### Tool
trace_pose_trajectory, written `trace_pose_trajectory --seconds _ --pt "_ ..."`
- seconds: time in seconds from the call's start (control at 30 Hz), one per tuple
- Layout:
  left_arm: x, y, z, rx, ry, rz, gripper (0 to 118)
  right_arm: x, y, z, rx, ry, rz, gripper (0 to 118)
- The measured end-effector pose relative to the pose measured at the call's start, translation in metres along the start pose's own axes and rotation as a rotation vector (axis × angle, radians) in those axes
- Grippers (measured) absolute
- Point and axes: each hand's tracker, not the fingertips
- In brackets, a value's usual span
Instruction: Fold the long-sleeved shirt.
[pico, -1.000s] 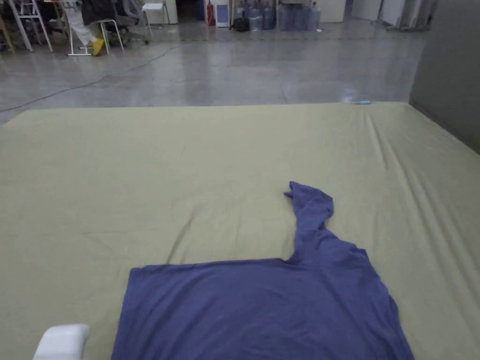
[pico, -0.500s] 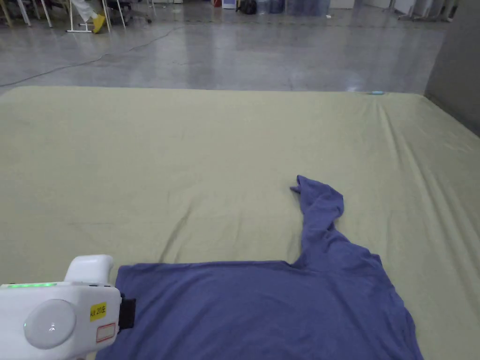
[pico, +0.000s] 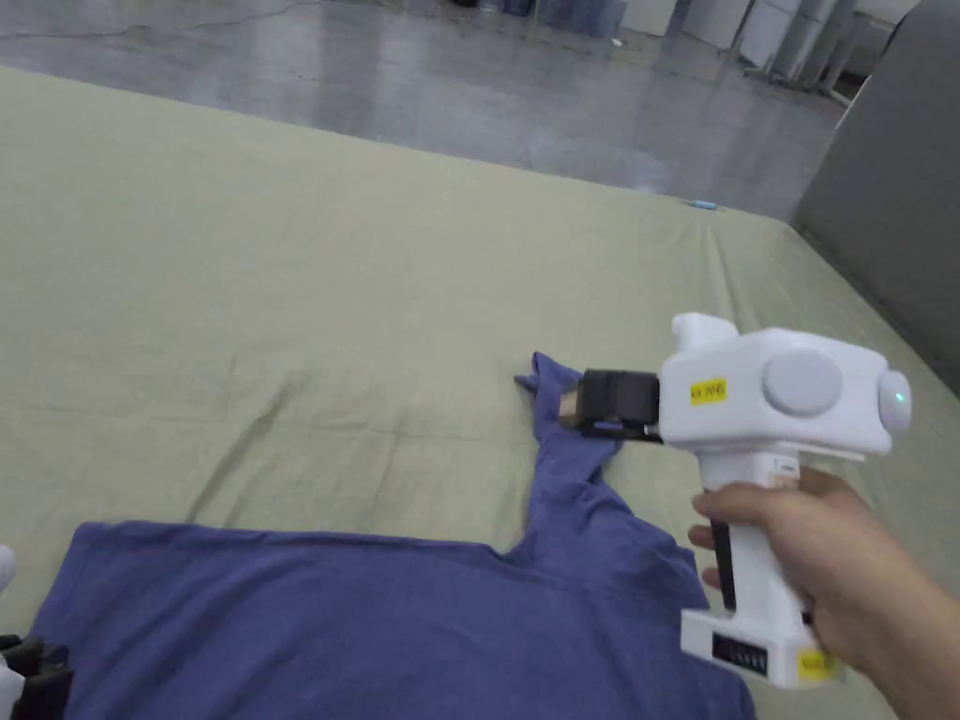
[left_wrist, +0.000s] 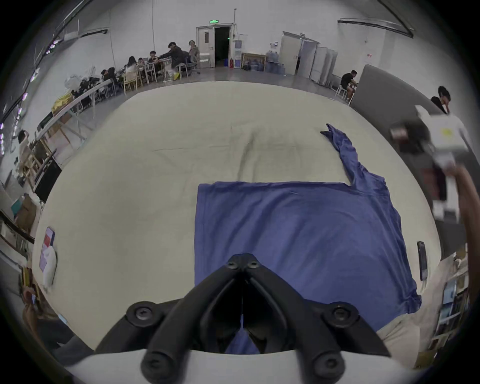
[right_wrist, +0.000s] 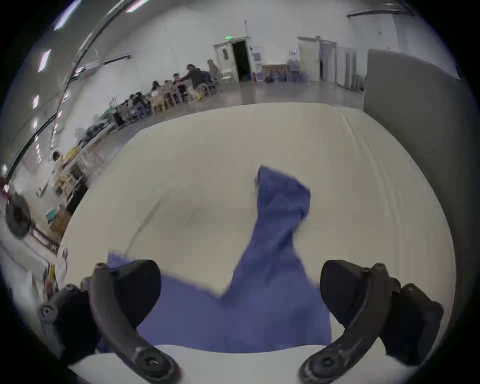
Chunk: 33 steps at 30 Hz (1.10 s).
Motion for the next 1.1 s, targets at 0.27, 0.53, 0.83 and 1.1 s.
trace_pose_trajectory --seconds 0.27,0.53,0.83,1.1 --pt "-0.016 -0.010 -0.020 -0.068 0.025 0.025 0 0.028 0.077 -0.163 -0.196 -0.212 -0.182 118" --pt "-0.011 -0.014 -0.025 -0.102 -0.055 0.065 0 0.041 0.038 -0.188 -0.253 -0.176 -0.103 66" --pt "0.018 -0.021 -0.016 -0.081 -0.122 -0.015 0 0.012 0.000 -0.003 -0.035 -0.070 0.155 2" --pt "0.040 -0.028 -0.011 -0.077 -0.159 -0.054 0 -0.024 -0.150 0.138 -0.113 -0.073 0.314 2"
